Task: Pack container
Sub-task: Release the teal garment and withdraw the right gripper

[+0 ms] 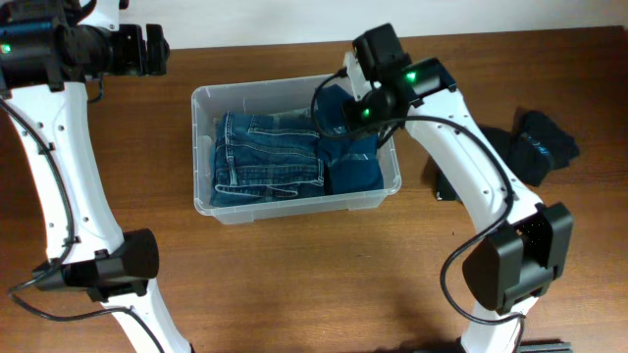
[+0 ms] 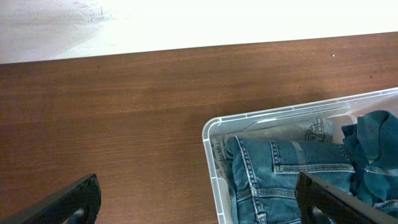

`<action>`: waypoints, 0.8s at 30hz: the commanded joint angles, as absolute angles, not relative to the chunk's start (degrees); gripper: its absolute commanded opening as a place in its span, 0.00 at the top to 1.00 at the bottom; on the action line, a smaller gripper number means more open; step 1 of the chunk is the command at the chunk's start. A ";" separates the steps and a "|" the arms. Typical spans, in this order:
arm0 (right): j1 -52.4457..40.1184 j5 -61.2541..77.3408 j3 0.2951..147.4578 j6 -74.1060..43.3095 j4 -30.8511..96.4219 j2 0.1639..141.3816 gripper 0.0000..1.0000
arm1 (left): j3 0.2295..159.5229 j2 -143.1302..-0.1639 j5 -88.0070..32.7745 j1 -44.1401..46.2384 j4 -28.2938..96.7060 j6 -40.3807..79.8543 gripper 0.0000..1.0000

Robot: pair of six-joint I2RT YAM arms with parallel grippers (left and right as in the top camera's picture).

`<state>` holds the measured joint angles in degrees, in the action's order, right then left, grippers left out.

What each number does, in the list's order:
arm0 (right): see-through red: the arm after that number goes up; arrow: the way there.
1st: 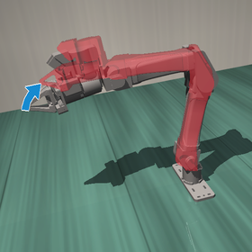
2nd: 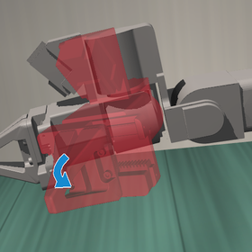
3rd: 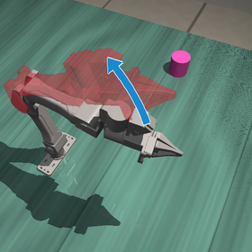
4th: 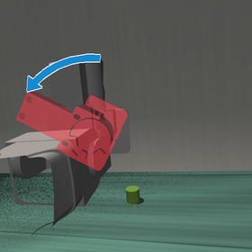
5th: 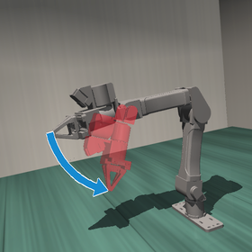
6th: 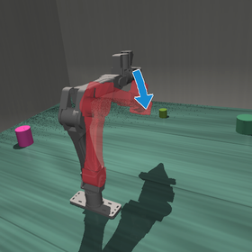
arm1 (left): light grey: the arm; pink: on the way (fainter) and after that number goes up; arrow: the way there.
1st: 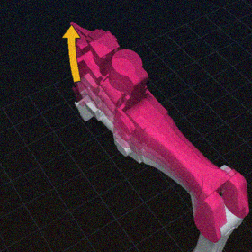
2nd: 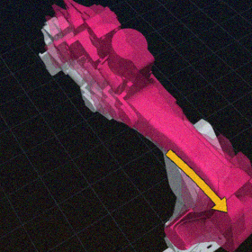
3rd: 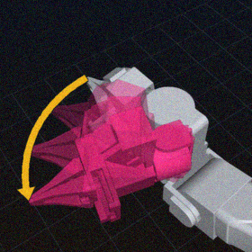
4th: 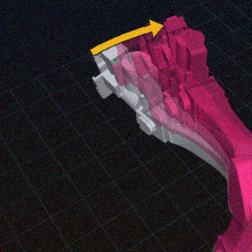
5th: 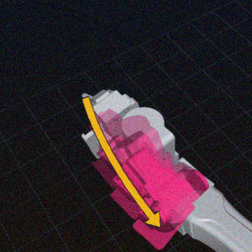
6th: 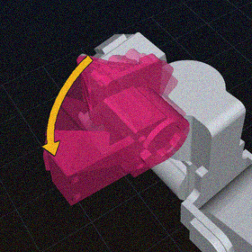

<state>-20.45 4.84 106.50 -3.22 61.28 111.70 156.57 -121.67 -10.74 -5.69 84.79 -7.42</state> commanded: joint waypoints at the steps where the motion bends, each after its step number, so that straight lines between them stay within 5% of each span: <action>1: -20.29 5.65 102.35 -3.68 59.61 114.10 0.96 | 156.40 -121.93 -11.18 -5.69 84.82 -6.92 0.01; 12: -20.27 5.80 98.48 -3.66 53.69 120.88 0.96 | 156.35 -122.02 -11.18 -5.74 84.88 -6.92 0.01; 20: -20.21 7.94 111.70 -3.40 60.64 117.82 0.95 | 156.35 -122.02 -11.18 -5.76 84.86 -6.92 0.01; 22: -19.86 7.92 117.34 -3.38 64.84 117.27 0.89 | 156.35 -122.02 -11.16 -5.76 84.88 -6.92 0.01; 24: -19.03 7.73 127.35 -3.20 71.26 117.08 0.66 | 156.35 -122.02 -11.16 -5.76 84.86 -6.92 0.01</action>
